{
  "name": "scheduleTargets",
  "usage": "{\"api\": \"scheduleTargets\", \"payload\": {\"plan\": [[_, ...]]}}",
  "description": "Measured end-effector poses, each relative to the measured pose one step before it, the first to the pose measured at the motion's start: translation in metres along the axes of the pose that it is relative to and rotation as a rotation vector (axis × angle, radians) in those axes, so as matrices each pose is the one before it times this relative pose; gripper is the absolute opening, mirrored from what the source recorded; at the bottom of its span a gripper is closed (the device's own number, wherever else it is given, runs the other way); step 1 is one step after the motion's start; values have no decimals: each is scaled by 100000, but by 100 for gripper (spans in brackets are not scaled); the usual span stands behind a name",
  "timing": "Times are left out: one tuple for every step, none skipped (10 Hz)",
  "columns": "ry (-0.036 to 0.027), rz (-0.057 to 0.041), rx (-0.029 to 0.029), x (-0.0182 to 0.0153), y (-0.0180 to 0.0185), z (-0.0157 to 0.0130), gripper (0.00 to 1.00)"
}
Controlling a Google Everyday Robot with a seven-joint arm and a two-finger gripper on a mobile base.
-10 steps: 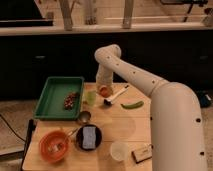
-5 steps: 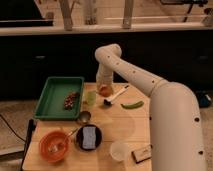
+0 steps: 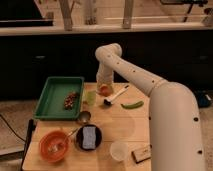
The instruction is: Place apple in plastic cup
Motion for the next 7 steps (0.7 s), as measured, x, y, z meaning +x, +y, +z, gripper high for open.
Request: {"api": "scheduleTargets", "payload": {"plan": [[89, -37, 111, 86, 30, -31, 3], [-6, 48, 62, 81, 65, 17, 3], [92, 21, 93, 96, 34, -66, 3], [-53, -107, 47, 47, 29, 5, 3], [83, -154, 121, 124, 15, -55, 3], [-30, -142, 63, 84, 23, 26, 3], [79, -175, 30, 94, 54, -76, 3]]}}
